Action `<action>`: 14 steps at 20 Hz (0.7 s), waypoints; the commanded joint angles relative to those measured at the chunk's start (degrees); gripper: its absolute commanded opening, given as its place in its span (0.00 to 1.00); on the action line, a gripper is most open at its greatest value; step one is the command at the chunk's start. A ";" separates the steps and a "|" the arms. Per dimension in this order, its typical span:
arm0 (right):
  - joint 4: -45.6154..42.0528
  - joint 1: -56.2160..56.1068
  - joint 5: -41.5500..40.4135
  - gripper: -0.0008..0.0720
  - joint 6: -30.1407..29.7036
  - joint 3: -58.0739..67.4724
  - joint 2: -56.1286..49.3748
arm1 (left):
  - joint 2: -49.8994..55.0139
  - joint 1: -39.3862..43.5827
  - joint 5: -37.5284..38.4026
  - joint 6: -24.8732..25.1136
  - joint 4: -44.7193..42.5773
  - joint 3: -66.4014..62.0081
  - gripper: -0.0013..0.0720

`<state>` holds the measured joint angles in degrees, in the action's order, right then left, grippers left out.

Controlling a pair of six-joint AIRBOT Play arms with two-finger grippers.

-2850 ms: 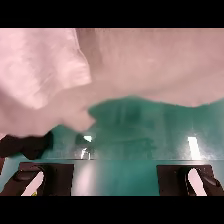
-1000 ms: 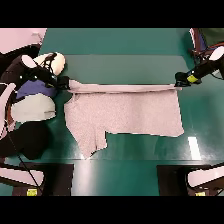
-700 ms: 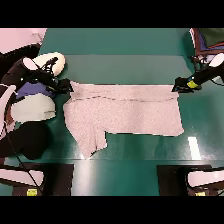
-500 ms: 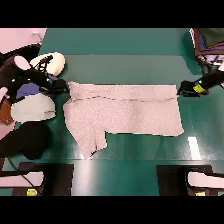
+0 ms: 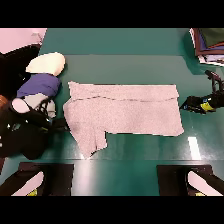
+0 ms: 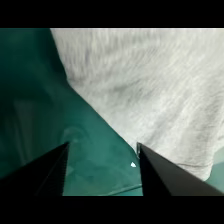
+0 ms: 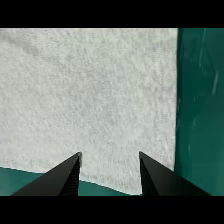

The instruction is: Fold the shirts.

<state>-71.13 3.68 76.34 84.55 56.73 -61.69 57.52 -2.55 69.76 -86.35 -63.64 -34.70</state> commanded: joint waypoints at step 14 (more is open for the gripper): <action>-1.44 4.57 5.81 0.58 -1.07 -1.99 2.93 | -2.43 3.80 -10.95 5.35 13.11 5.97 0.04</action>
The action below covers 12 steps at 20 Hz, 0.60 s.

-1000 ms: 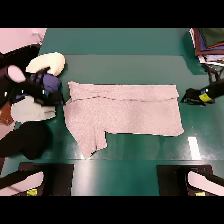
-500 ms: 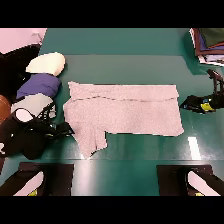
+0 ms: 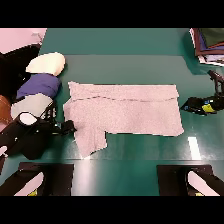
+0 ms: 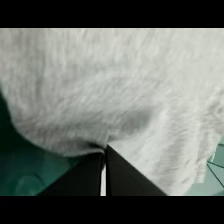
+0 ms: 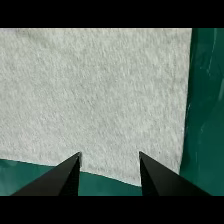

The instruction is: Fold the shirts.

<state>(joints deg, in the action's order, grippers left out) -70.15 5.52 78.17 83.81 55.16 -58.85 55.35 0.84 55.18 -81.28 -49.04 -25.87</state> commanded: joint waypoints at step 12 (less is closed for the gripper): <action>9.20 16.61 -9.99 0.58 -4.42 -27.85 2.12 | -0.24 0.42 5.33 0.31 -2.71 -7.04 0.04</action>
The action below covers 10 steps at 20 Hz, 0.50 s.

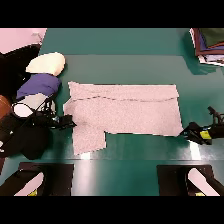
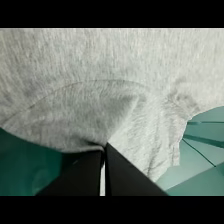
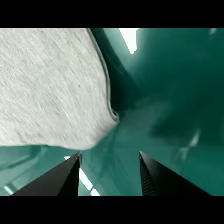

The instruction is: Fold the shirts.

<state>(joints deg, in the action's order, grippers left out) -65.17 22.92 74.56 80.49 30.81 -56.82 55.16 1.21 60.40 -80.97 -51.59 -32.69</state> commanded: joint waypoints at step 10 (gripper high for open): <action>-1.33 -8.31 2.05 0.03 -2.60 5.92 2.58 | -8.37 0.04 10.95 -4.66 -13.73 -0.28 0.04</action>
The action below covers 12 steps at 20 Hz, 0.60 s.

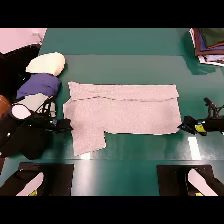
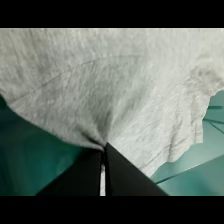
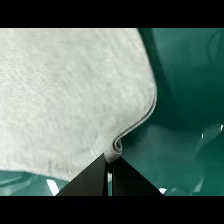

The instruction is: Fold the shirts.

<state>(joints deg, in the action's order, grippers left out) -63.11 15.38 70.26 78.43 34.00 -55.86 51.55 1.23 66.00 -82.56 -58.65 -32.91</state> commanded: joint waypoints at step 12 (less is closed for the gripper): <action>-9.68 -9.07 8.79 0.03 1.03 19.67 -0.76 | -8.96 0.02 0.24 -4.74 -8.57 -10.12 0.04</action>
<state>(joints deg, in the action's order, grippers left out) -72.69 10.22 82.61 79.31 48.60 -50.11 38.98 1.26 73.45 -88.01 -65.14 -39.79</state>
